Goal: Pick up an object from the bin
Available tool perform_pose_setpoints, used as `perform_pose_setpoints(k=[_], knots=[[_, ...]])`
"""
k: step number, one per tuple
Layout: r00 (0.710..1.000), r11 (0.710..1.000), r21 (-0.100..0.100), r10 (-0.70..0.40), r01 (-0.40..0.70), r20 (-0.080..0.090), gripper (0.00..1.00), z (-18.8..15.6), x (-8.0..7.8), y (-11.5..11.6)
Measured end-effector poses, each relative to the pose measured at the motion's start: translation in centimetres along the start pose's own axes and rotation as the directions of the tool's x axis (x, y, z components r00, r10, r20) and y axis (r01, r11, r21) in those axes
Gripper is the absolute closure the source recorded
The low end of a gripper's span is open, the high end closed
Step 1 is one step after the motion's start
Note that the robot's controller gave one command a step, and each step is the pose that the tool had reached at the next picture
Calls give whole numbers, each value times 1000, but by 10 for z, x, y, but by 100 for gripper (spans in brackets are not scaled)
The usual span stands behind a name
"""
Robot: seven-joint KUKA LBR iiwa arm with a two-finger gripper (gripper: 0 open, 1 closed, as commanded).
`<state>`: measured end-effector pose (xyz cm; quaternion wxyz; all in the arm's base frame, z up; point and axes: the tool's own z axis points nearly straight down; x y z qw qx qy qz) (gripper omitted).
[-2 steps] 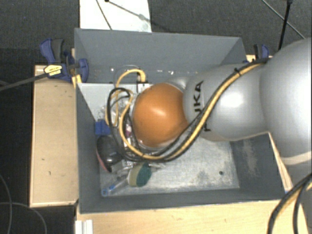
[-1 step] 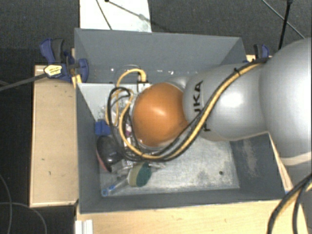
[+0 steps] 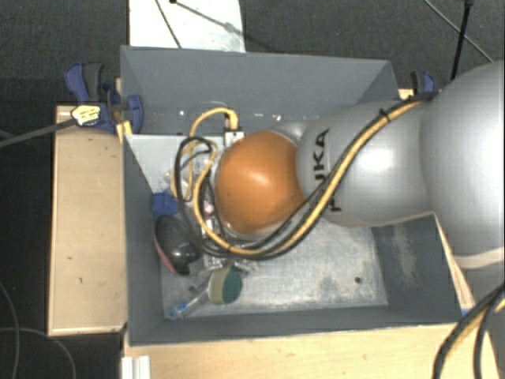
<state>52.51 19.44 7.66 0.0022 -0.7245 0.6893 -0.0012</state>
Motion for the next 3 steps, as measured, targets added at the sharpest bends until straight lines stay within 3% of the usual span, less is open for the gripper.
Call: perform_pose_setpoints(k=[2,3], knots=[[1000,1000,3,30,-30,4,100,-30,0,-4],[999,999,3,39,-39,3,100,-98,-1,-6]])
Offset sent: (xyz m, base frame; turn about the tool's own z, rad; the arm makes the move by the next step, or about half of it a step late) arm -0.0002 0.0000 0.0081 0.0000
